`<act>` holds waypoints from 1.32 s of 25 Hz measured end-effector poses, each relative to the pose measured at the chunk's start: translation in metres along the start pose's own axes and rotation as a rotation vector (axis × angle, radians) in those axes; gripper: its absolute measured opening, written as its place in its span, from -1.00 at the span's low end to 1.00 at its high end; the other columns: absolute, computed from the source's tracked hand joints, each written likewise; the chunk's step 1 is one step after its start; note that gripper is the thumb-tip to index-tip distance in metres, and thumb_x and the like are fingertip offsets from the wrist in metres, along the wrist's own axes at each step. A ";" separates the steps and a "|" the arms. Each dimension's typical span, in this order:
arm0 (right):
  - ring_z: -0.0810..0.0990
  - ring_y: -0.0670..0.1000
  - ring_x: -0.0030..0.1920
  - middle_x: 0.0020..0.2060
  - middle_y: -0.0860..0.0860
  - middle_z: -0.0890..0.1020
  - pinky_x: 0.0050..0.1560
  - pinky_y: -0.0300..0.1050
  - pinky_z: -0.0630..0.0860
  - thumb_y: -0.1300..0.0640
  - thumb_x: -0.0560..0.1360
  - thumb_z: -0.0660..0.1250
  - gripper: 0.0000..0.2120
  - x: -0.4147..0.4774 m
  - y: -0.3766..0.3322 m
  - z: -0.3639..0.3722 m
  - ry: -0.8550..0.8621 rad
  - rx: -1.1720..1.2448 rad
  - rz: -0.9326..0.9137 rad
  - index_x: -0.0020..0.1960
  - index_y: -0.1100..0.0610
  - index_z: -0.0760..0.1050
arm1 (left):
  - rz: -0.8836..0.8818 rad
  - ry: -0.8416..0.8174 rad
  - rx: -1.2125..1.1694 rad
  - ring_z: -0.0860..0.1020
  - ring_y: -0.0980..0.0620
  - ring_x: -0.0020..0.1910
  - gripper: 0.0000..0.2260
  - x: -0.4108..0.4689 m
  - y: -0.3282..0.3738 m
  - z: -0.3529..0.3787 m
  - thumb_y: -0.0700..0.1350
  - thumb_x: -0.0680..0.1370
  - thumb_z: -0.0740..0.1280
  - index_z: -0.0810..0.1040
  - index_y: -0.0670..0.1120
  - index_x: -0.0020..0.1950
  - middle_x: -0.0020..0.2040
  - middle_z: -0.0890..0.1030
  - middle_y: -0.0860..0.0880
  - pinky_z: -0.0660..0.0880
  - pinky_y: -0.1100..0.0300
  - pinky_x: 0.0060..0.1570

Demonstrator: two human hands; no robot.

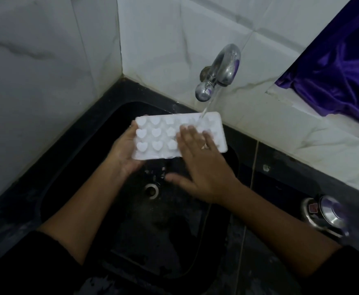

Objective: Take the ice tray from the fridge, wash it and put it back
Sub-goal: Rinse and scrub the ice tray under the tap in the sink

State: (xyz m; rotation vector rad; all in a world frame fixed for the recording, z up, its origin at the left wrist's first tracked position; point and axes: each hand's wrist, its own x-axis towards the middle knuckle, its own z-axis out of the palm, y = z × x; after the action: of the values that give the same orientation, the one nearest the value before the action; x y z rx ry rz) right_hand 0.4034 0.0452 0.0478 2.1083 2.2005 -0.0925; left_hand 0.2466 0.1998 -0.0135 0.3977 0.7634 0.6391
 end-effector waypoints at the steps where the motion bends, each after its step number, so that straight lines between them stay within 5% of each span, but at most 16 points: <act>1: -0.17 0.12 0.69 0.68 0.16 -0.08 0.65 0.23 -0.13 -0.52 0.58 -0.13 -0.01 -0.009 -0.005 0.005 -0.021 -0.032 -0.036 0.69 0.22 -0.04 | -0.007 0.005 -0.015 0.67 -0.25 0.27 -0.58 0.002 0.004 -0.004 0.15 0.71 0.28 0.60 -0.12 0.40 0.31 0.68 -0.22 0.56 -0.21 0.30; 7: -0.16 0.10 0.69 0.69 0.15 -0.07 0.66 0.18 -0.17 -0.47 0.61 -0.08 -0.06 0.020 0.012 -0.008 0.070 0.054 0.112 0.69 0.22 -0.08 | -0.018 -0.028 0.020 0.66 -0.20 0.30 -0.65 -0.004 0.003 -0.006 0.11 0.65 0.39 0.64 -0.06 0.34 0.34 0.67 -0.16 0.53 -0.21 0.36; 12: -0.16 0.11 0.69 0.68 0.16 -0.05 0.65 0.22 -0.12 -0.52 0.59 -0.14 -0.02 -0.006 -0.003 0.010 -0.017 -0.051 -0.030 0.69 0.22 -0.05 | 0.003 -0.024 0.039 0.72 -0.15 0.18 -0.61 -0.015 0.015 -0.021 0.11 0.59 0.43 0.63 -0.08 0.32 0.28 0.70 -0.16 0.66 -0.08 0.09; 16: -0.17 0.09 0.69 0.69 0.12 -0.09 0.65 0.21 -0.16 -0.50 0.60 -0.12 -0.05 0.020 0.012 -0.006 0.034 0.011 0.122 0.70 0.18 -0.11 | -0.046 -0.068 0.039 0.69 -0.20 0.23 -0.55 -0.022 0.002 -0.014 0.10 0.54 0.48 0.61 -0.07 0.36 0.30 0.69 -0.17 0.62 -0.15 0.17; 18: -0.18 0.10 0.68 0.69 0.13 -0.09 0.66 0.19 -0.16 -0.51 0.59 -0.10 -0.03 0.010 0.003 -0.003 0.019 -0.015 0.036 0.70 0.20 -0.10 | -0.019 -0.045 -0.033 0.71 -0.16 0.20 -0.57 -0.021 0.011 -0.017 0.08 0.55 0.49 0.63 -0.08 0.35 0.29 0.69 -0.15 0.66 -0.11 0.08; 21: -0.19 0.10 0.68 0.69 0.13 -0.08 0.66 0.19 -0.17 -0.52 0.59 -0.12 -0.03 -0.003 0.000 0.003 -0.014 -0.084 -0.035 0.70 0.20 -0.09 | -0.021 -0.021 -0.035 0.66 -0.16 0.29 -0.36 -0.019 0.020 -0.029 0.10 0.51 0.52 0.51 -0.11 0.53 0.40 0.63 -0.17 0.67 -0.08 0.06; 26: -0.18 0.11 0.68 0.69 0.14 -0.09 0.65 0.20 -0.16 -0.50 0.59 -0.15 -0.04 0.015 0.021 -0.011 0.026 -0.037 0.137 0.70 0.20 -0.13 | -0.029 -0.048 -0.020 0.72 -0.14 0.17 -0.58 -0.021 0.010 -0.022 0.11 0.65 0.36 0.58 -0.05 0.44 0.32 0.68 -0.15 0.69 -0.07 -0.02; 30: -0.17 0.11 0.68 0.68 0.15 -0.06 0.66 0.21 -0.15 -0.53 0.58 -0.15 -0.01 -0.011 0.004 0.004 -0.055 -0.097 -0.041 0.70 0.20 -0.07 | -0.030 -0.011 -0.065 0.68 -0.15 0.25 -0.50 -0.016 0.019 -0.042 0.15 0.68 0.34 0.50 -0.09 0.53 0.42 0.62 -0.16 0.67 -0.08 0.07; 33: -0.13 0.09 0.69 0.69 0.13 -0.03 0.66 0.20 -0.14 -0.49 0.60 -0.15 -0.06 0.013 0.025 -0.004 0.004 -0.034 0.132 0.70 0.19 -0.08 | -0.068 -0.046 -0.022 0.63 -0.16 0.34 -0.46 -0.018 0.009 -0.040 0.15 0.66 0.37 0.47 -0.08 0.57 0.46 0.58 -0.15 0.63 -0.13 0.17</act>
State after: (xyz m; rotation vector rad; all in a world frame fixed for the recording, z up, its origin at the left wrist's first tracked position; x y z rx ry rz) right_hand 0.4275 0.0591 0.0504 2.2303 2.0429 -0.0414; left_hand 0.2035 0.1987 -0.0261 0.3637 0.7220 0.5728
